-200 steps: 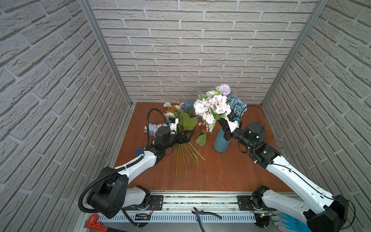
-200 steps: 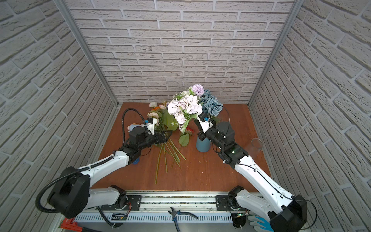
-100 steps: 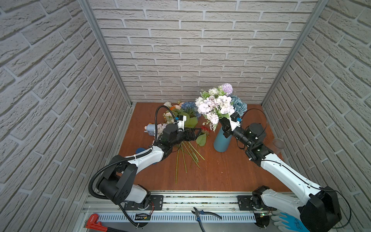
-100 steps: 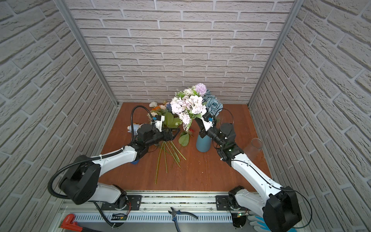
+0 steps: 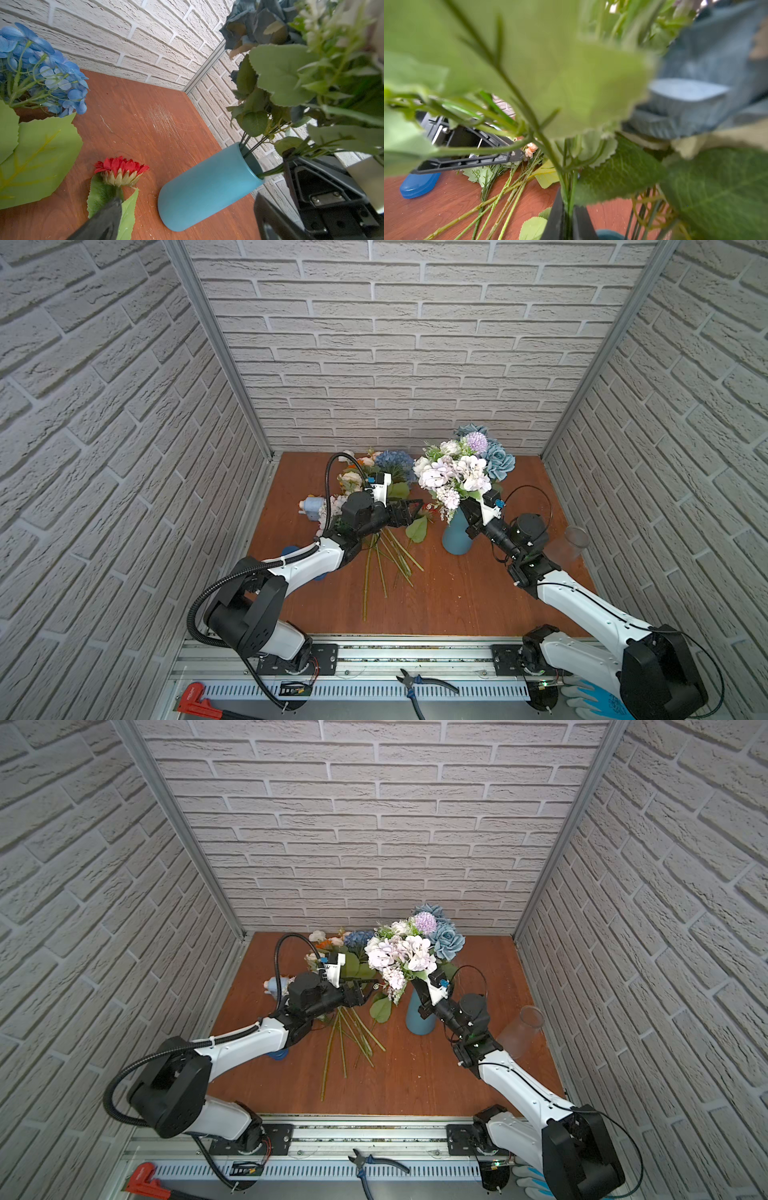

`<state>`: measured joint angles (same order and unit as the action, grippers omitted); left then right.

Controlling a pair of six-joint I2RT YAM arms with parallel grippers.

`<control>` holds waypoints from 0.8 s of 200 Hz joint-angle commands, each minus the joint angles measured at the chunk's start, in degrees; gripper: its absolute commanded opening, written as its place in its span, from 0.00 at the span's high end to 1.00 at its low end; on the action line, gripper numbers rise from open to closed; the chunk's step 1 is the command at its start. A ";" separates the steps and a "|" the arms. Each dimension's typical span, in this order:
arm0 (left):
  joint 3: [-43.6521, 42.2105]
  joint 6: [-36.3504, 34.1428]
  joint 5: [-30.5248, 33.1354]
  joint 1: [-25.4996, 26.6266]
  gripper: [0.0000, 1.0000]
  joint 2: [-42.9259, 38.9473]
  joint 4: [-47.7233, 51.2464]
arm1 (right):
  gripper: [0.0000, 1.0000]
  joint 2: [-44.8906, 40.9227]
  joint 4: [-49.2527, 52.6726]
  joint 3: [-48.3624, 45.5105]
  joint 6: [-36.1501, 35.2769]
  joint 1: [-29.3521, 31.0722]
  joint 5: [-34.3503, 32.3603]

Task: Arrange the flowers into the vase
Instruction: 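Lower the pink and white flower stems into the teal vase mouth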

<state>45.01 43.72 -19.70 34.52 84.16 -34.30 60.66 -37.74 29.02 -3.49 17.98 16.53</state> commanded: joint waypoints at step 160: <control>2.98 -0.65 0.92 1.78 0.02 1.10 -1.31 | 0.66 -7.46 8.23 -2.35 1.67 -0.46 -7.06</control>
<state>47.31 43.64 -19.14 35.83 86.02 -33.78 54.06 -30.24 25.91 -2.15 17.72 11.55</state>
